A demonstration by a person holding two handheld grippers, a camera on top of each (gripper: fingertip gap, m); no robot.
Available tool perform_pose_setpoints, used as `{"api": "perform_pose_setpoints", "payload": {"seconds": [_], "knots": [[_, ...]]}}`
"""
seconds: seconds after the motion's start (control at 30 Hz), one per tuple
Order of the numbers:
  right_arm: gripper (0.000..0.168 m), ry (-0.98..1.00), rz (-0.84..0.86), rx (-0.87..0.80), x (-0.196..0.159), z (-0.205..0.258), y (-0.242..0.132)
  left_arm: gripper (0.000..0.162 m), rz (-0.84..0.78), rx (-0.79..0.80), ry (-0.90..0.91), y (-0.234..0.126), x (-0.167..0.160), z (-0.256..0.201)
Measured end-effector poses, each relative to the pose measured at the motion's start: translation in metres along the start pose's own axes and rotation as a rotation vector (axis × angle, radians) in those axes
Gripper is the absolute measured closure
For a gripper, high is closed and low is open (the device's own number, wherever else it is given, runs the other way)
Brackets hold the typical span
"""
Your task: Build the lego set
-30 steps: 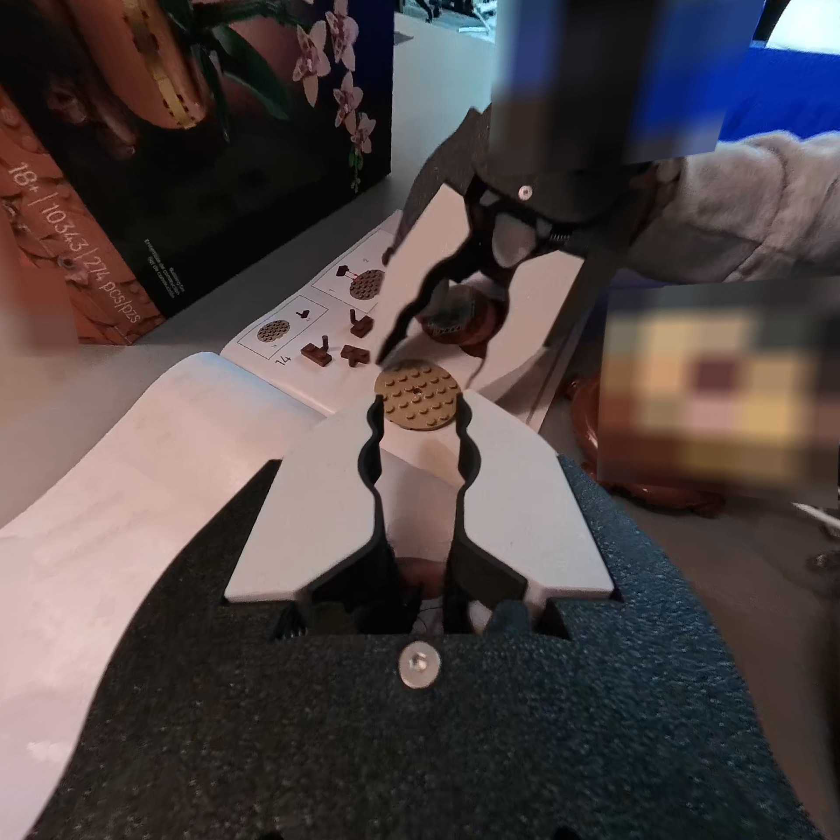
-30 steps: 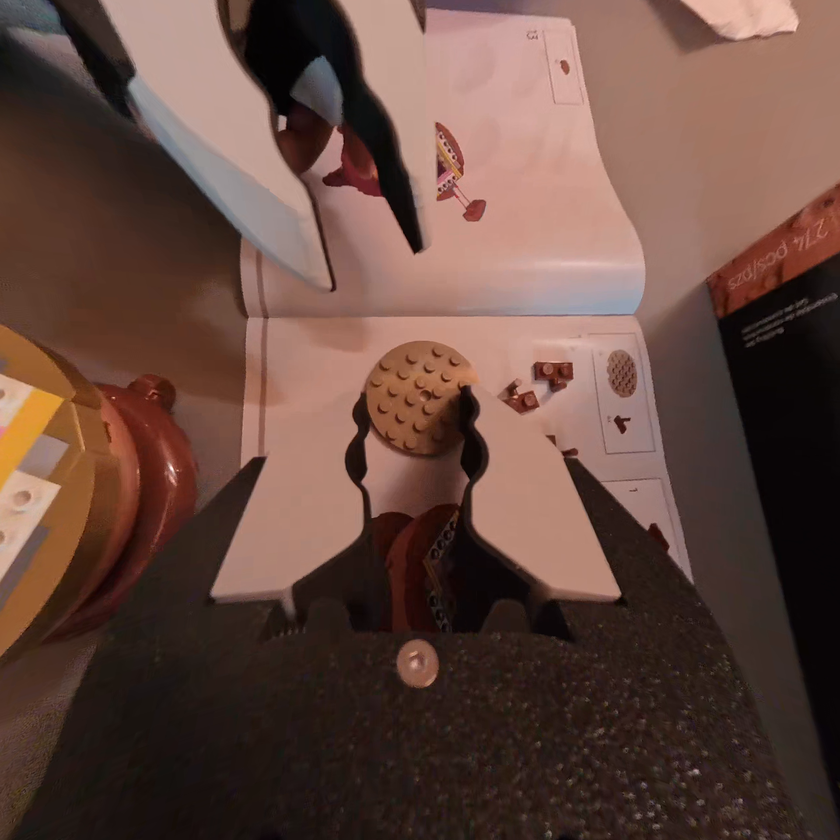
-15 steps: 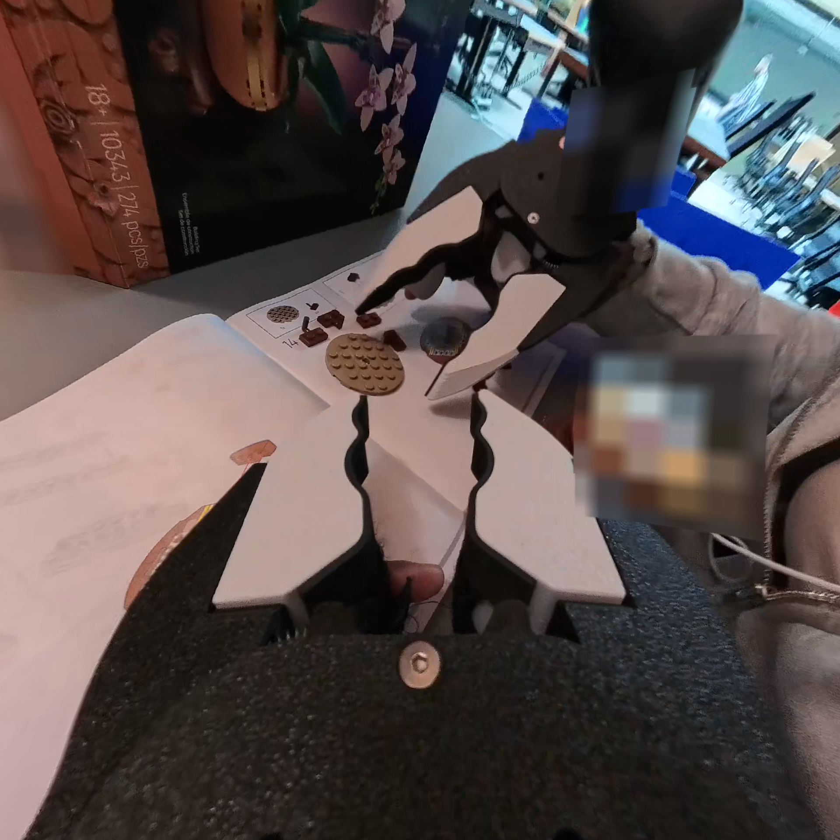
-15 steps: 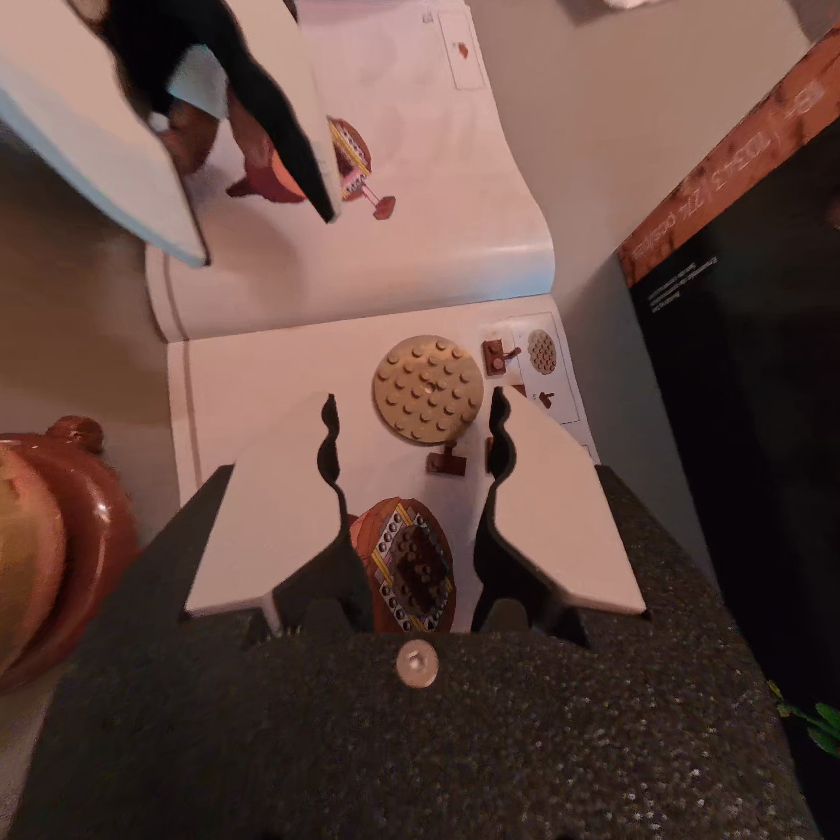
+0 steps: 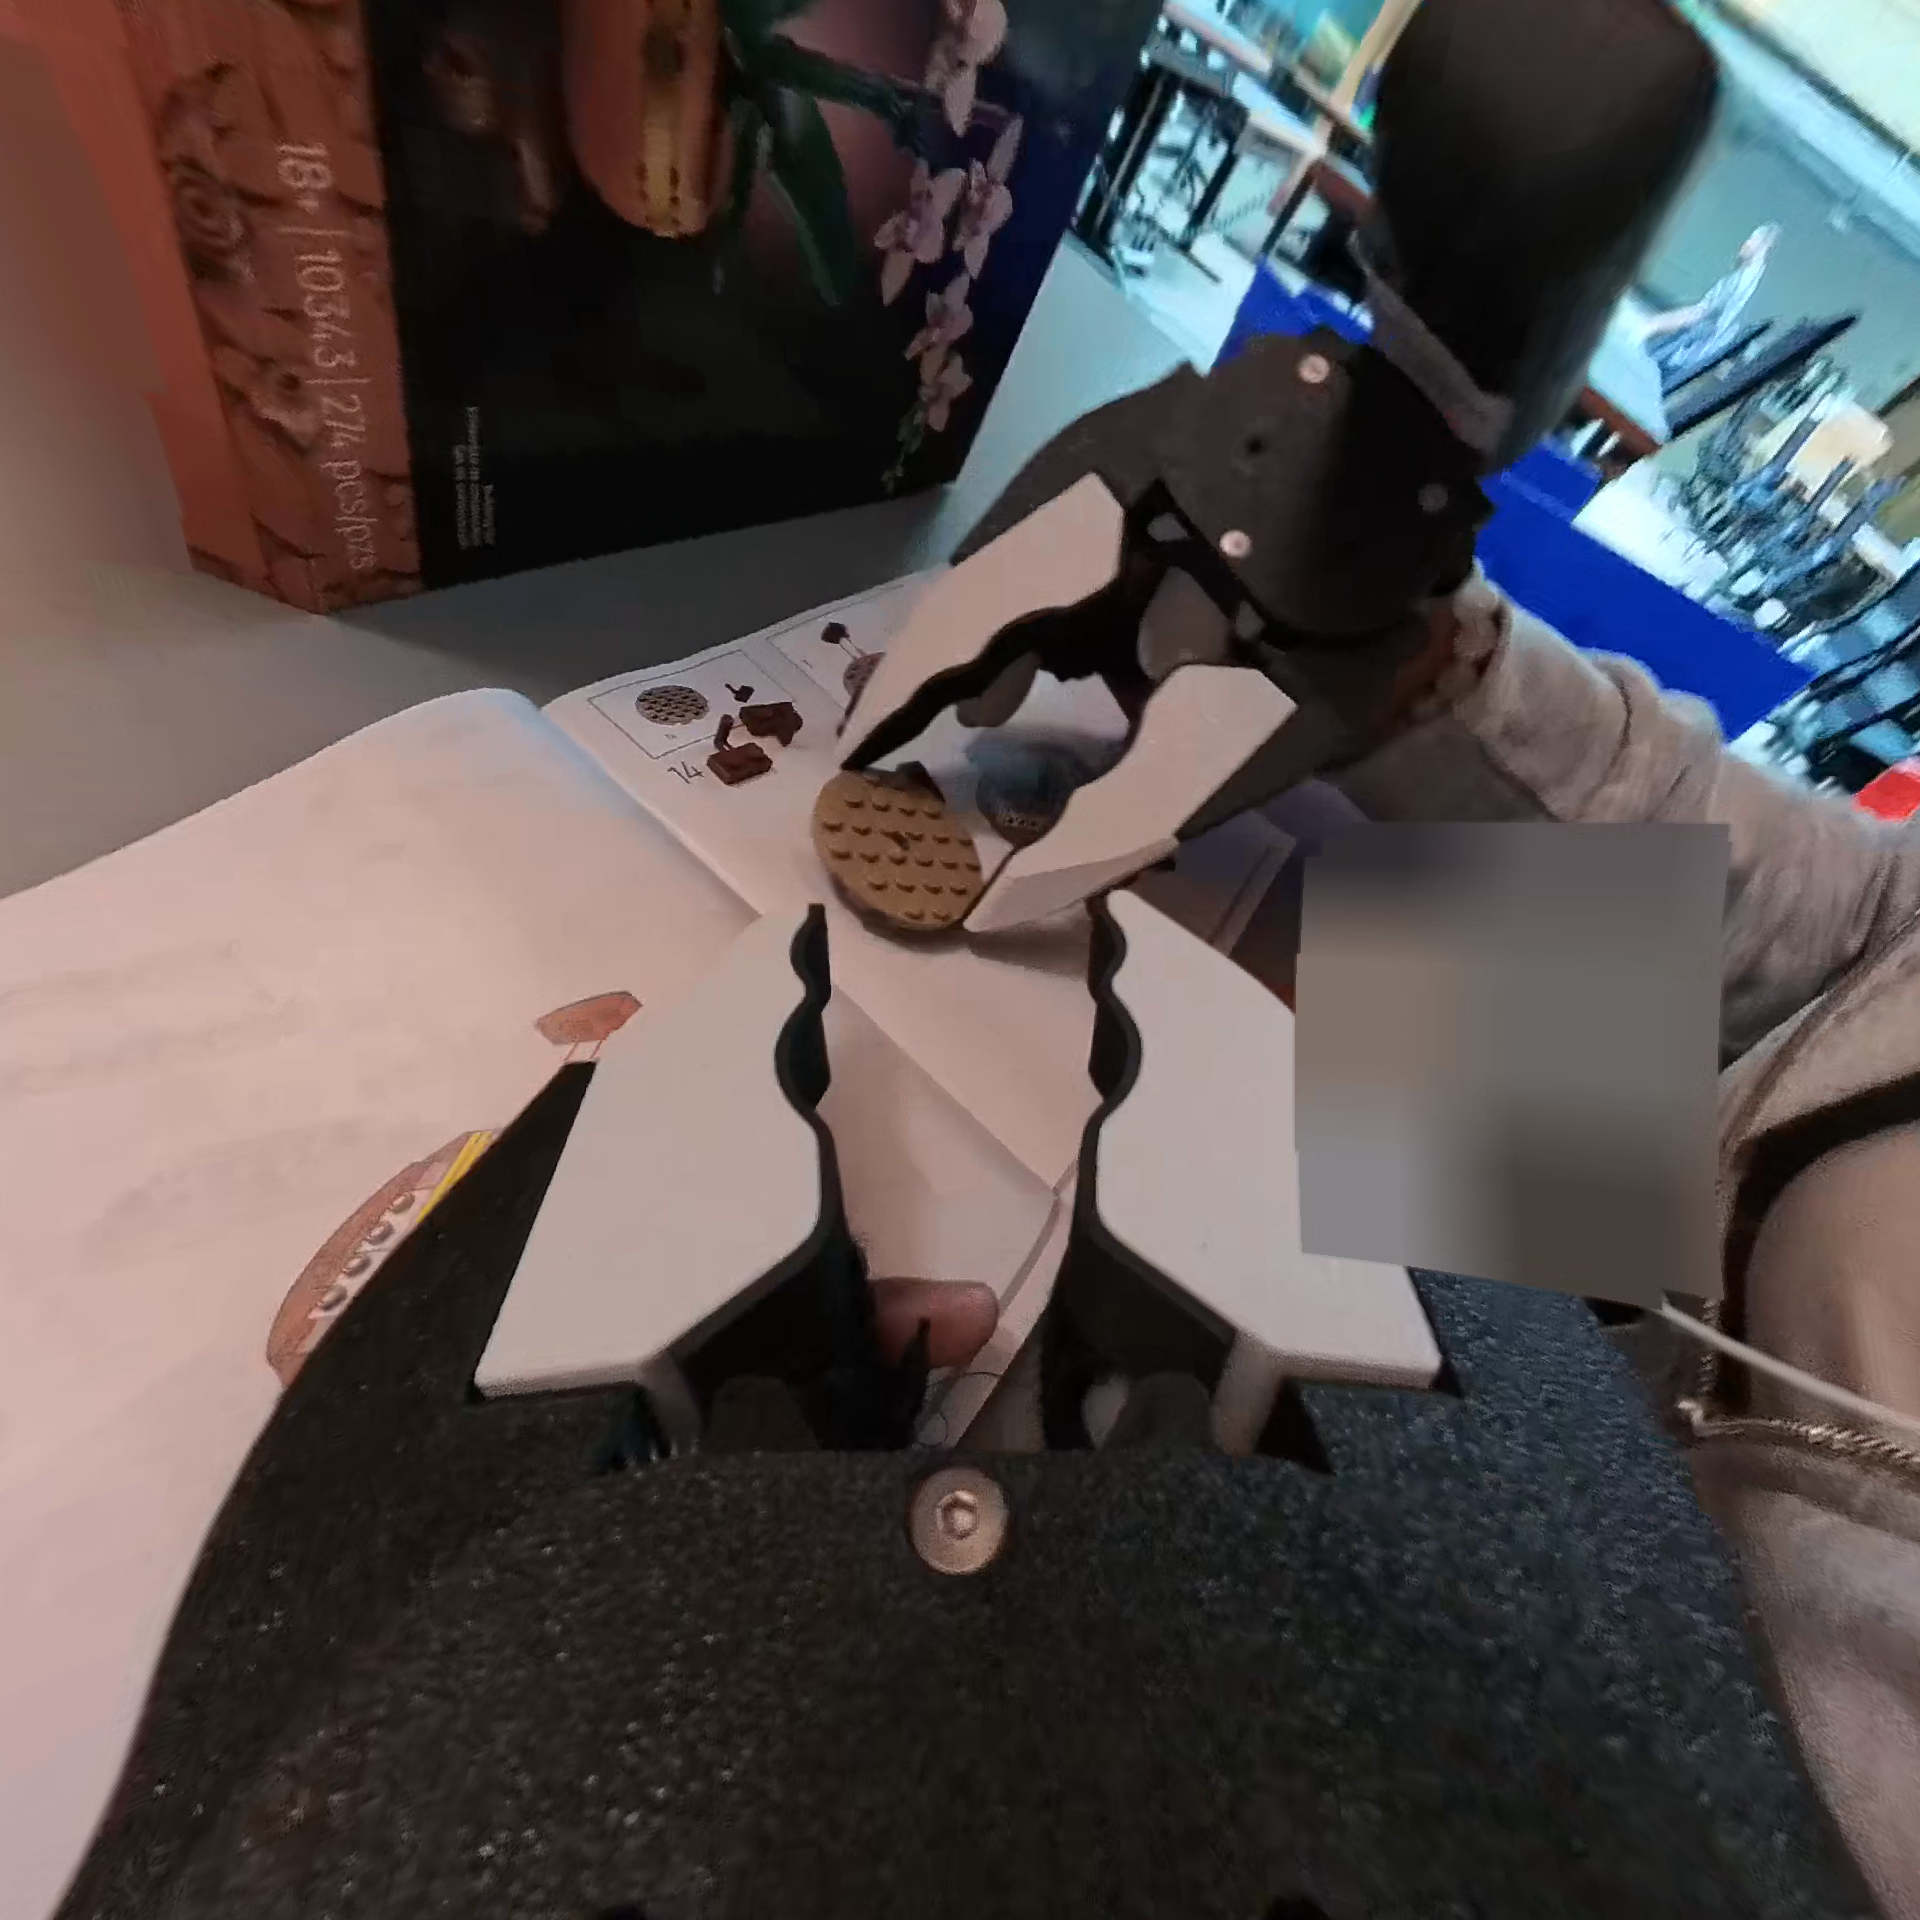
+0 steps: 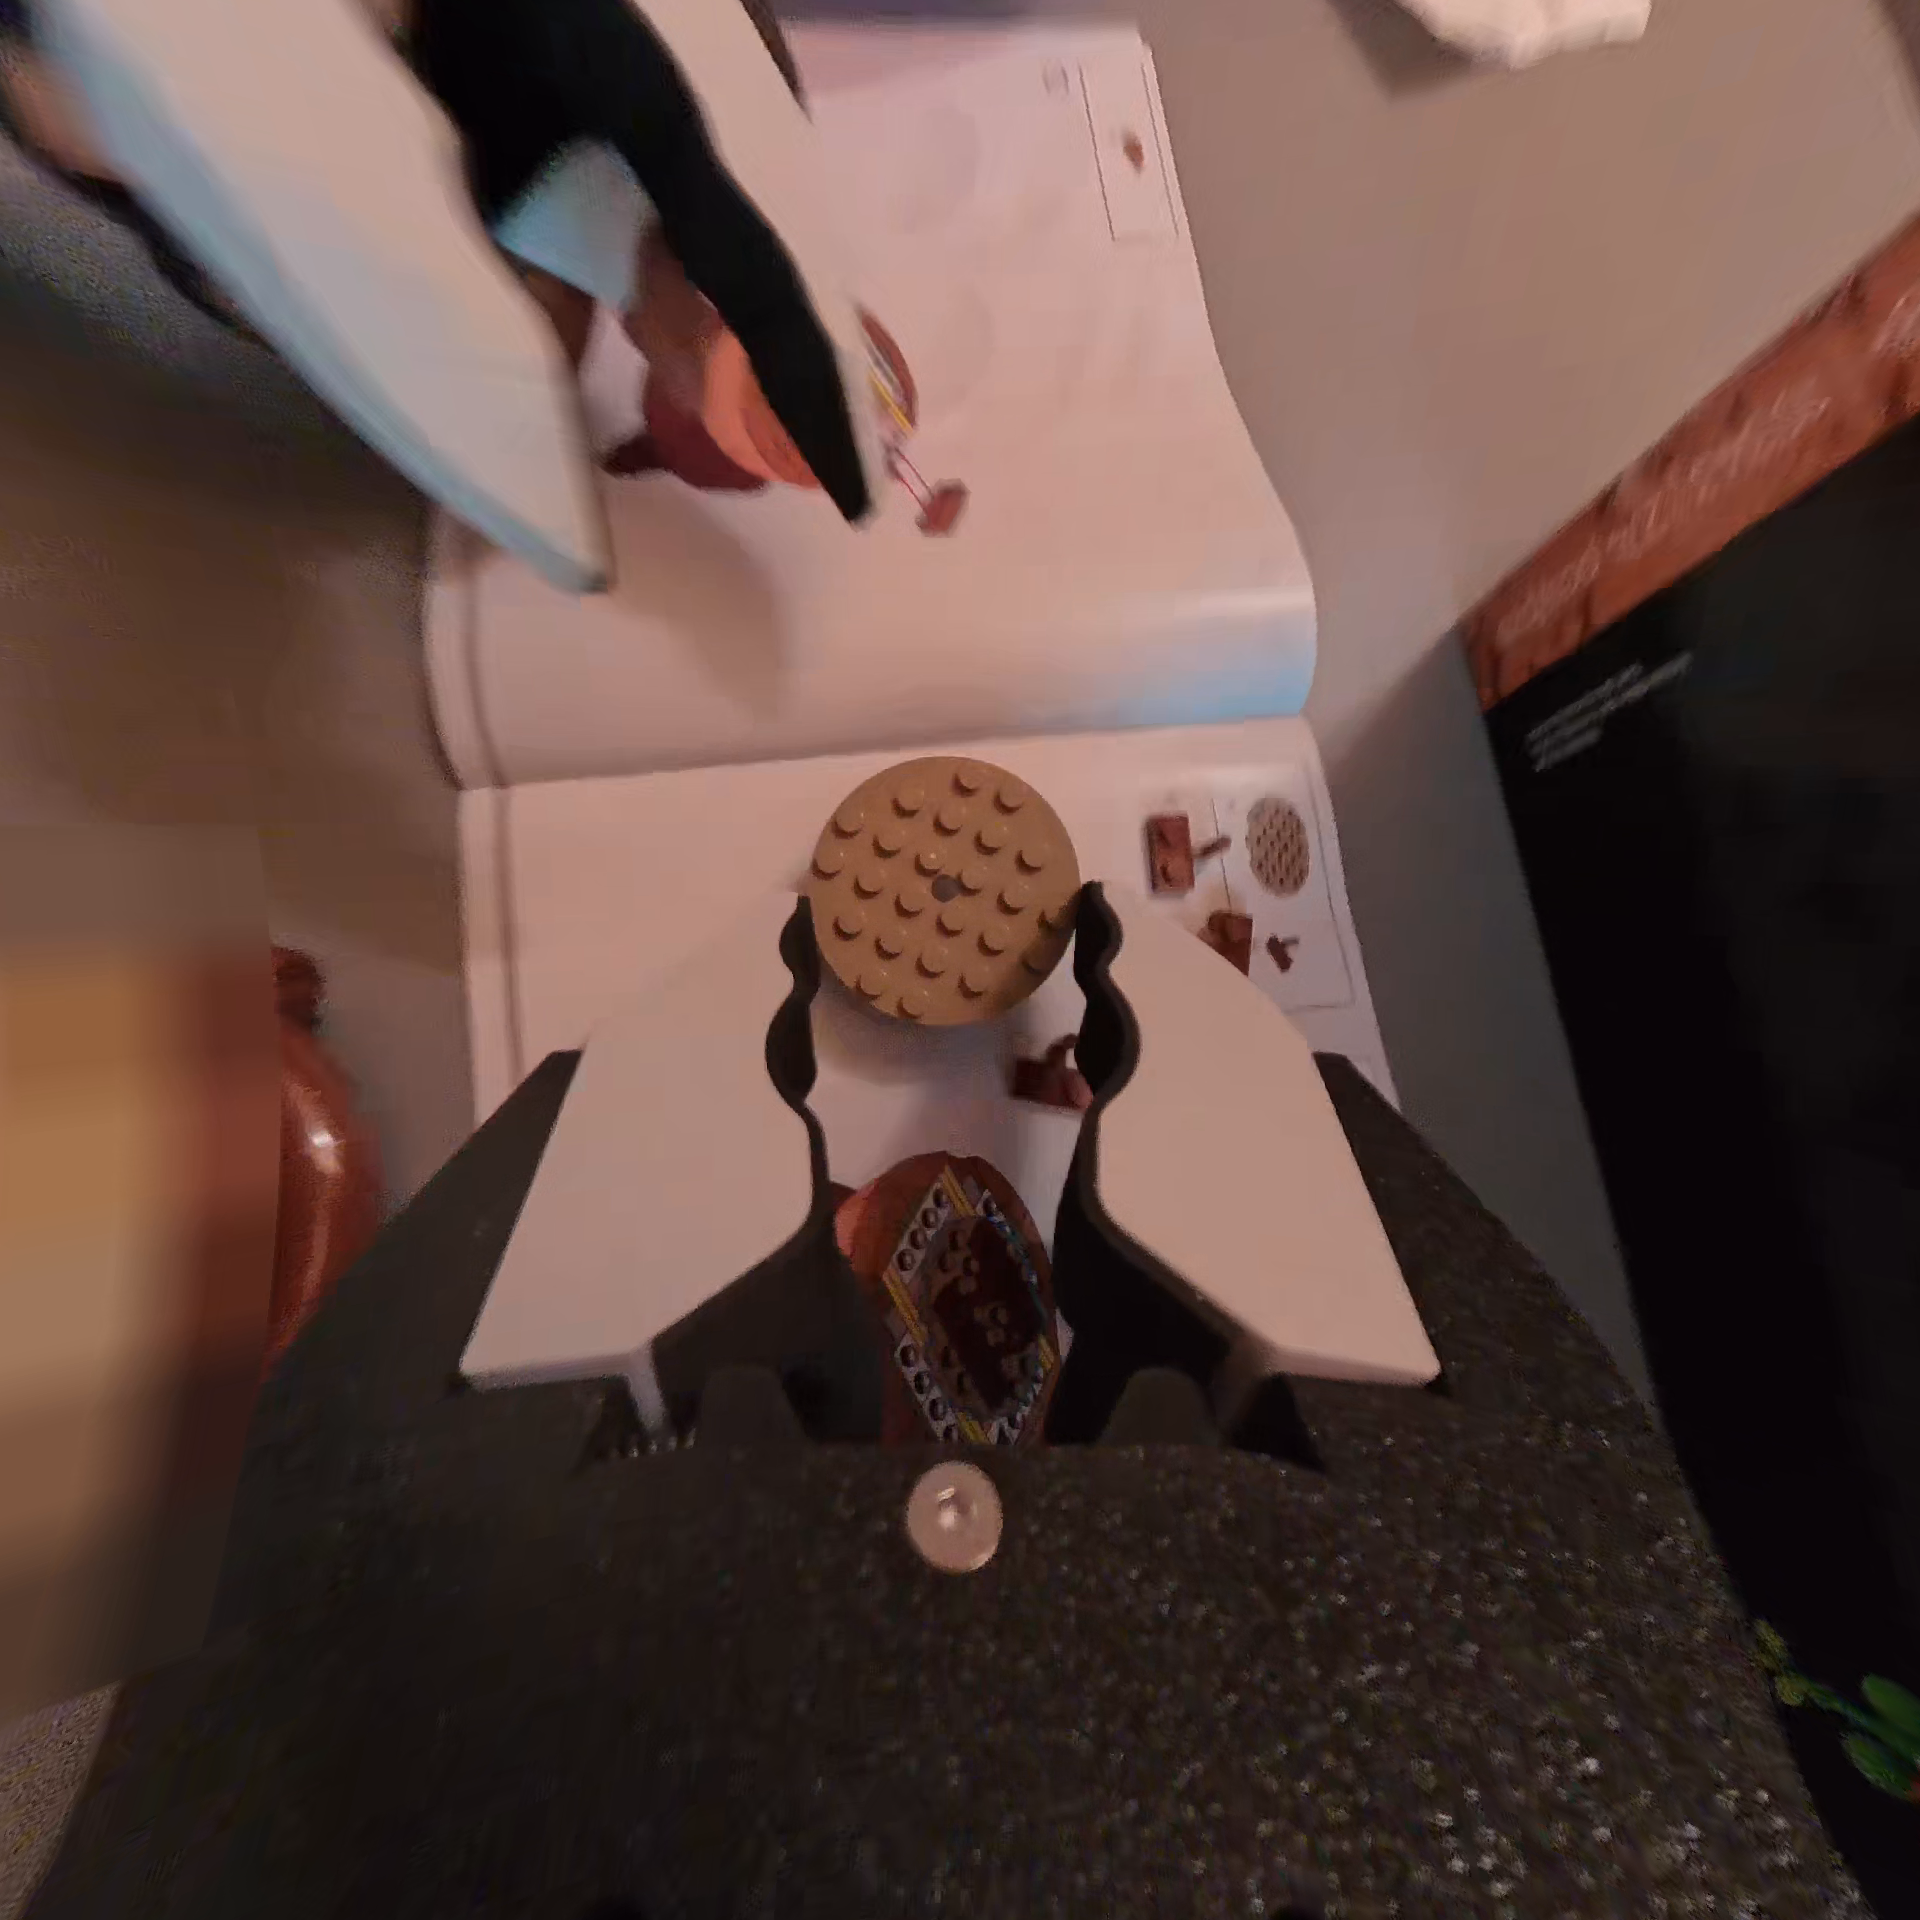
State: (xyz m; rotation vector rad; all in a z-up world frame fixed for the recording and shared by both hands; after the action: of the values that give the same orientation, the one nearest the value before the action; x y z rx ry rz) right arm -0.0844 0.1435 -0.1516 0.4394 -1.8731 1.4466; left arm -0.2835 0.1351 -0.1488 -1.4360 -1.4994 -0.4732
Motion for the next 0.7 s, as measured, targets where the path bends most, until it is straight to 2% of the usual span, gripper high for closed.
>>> {"api": "perform_pose_setpoints", "payload": {"seconds": [0.13,0.23,0.43,0.5,0.6,0.67,0.7], "knots": [[0.121,-0.174,-0.172,-0.077,0.020,0.013,-0.034,0.122,-0.048,-0.141,-0.184,-0.002,0.002,0.004],[0.121,-0.315,-0.205,-0.138,0.032,0.024,-0.052,0.129,-0.095,-0.258,-0.318,0.002,0.005,0.004],[0.120,-0.400,-0.142,-0.169,0.034,0.035,-0.062,0.130,-0.110,-0.351,-0.245,0.009,0.013,-0.013],[0.121,-0.312,-0.143,-0.108,0.030,0.034,-0.066,0.121,-0.150,-0.410,-0.108,0.006,0.017,-0.024],[0.121,-0.195,-0.184,0.020,0.024,0.030,-0.072,0.104,-0.182,-0.243,0.301,0.001,0.019,-0.036],[0.121,-0.166,-0.173,0.083,0.027,0.028,-0.076,0.102,-0.163,-0.161,0.559,0.002,0.019,-0.044],[0.121,-0.172,-0.159,0.100,0.030,0.027,-0.078,0.102,-0.143,-0.148,0.626,0.004,0.020,-0.047]]}}
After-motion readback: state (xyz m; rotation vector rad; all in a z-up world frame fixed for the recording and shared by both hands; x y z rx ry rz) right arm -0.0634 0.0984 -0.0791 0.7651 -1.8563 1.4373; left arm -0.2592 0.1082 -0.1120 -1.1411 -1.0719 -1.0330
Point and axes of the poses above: each gripper's, where its closed fingertips meet, y out along the fingers, x out of its top, z = x × y across the jaws, the point moved 10 cm from there along -y, back along the fingers, and after that the axes turned 1 degree about -y, right-handed, at the moved point
